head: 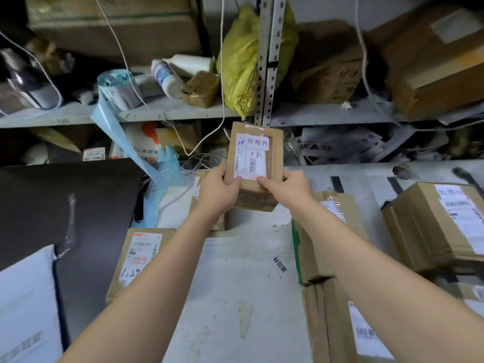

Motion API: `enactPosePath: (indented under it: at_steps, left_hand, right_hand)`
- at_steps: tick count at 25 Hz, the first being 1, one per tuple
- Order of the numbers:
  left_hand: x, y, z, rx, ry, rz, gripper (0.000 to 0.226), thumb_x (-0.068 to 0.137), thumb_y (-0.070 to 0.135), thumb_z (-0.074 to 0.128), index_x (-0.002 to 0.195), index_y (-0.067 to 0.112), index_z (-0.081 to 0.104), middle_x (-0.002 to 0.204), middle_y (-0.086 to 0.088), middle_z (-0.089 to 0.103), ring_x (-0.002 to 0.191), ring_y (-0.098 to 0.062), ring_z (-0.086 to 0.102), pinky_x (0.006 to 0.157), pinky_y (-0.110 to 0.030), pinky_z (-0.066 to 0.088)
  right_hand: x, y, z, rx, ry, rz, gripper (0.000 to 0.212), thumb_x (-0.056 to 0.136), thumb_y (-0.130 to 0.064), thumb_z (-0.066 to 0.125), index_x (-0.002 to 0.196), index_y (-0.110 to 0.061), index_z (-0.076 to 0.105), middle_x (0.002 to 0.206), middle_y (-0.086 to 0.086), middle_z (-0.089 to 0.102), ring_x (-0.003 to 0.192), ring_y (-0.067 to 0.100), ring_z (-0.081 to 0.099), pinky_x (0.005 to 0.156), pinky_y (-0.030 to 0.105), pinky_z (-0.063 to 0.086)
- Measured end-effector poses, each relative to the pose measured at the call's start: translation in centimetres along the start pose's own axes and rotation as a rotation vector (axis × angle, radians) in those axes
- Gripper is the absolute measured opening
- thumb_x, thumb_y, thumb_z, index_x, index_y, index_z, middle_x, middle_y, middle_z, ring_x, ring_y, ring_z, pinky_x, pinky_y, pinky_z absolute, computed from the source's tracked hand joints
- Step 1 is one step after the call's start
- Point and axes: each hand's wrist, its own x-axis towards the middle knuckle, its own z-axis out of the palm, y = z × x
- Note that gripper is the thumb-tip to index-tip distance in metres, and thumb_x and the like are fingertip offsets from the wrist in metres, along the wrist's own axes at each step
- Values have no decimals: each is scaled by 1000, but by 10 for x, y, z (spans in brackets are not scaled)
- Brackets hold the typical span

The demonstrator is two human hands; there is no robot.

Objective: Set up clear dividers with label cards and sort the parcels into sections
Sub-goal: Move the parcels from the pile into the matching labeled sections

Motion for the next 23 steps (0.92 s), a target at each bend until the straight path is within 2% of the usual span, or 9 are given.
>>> enactPosePath:
  at_steps: [4,8,11,13,16,20,23]
  left_hand:
    - [-46,36,-33,-17,12,155,39,89,34,63,128,36,66,116,6,71,105,-20,67,95,-43,56]
    - [-92,79,-38,-66,-29,310,46,74,53,61,117,38,69,107,7,75,99,-21,71,92,-46,57]
    - [-143,121,-22,-113,-77,370,37,78,47,66,114,37,72,105,7,75,96,-18,71,91,-46,58]
    - [-180,149,0,-151,-131,426,25,85,40,68,110,43,72,104,11,75,96,-13,71,91,-45,58]
    - [-234,189,42,-158,-179,502,23,80,52,66,102,56,69,107,12,75,99,-13,71,93,-47,58]
    - [-314,239,124,-158,-174,592,31,84,48,67,114,48,70,109,10,74,101,-11,70,96,-46,56]
    - [-375,274,197,-149,-188,645,37,84,48,64,120,41,71,110,9,73,101,-12,69,95,-45,56]
  right_hand:
    - [-66,-30,-45,-14,78,-86,38,74,-54,82,94,-21,78,88,-8,76,83,14,71,65,31,56]
    - [-129,-32,-102,16,230,-138,48,68,-60,83,94,-19,80,87,-7,78,85,14,73,74,35,60]
    - [-174,-14,-153,62,321,-139,47,69,-60,82,95,-21,80,87,-10,78,84,12,73,71,32,58]
    - [-205,7,-194,132,382,-143,51,65,-62,82,98,-23,79,89,-13,78,87,10,73,78,35,60]
    - [-248,42,-257,175,459,-163,58,61,-65,80,103,-25,79,91,-15,78,89,9,73,81,42,62]
    - [-304,112,-354,226,520,-203,45,72,-54,83,105,-24,79,92,-14,78,90,7,72,82,38,61]
    - [-337,176,-428,237,542,-206,46,72,-58,79,105,-25,78,92,-15,78,90,7,72,82,36,61]
